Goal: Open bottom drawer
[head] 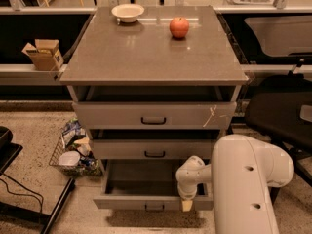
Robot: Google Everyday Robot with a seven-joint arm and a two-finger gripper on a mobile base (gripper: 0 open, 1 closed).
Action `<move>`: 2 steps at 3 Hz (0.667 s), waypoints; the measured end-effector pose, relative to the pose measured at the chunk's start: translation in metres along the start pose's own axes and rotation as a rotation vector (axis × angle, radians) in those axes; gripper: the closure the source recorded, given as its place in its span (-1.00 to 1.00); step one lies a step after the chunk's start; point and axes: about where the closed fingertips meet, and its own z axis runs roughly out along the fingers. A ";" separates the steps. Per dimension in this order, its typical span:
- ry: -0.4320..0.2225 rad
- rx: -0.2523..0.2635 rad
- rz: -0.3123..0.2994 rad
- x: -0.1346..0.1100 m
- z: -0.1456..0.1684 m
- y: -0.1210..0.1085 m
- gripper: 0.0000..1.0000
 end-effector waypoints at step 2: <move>0.000 0.000 0.000 0.000 0.000 0.000 -1.00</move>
Offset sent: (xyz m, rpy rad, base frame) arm 0.0000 0.0000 0.0000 0.0000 0.0000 0.0000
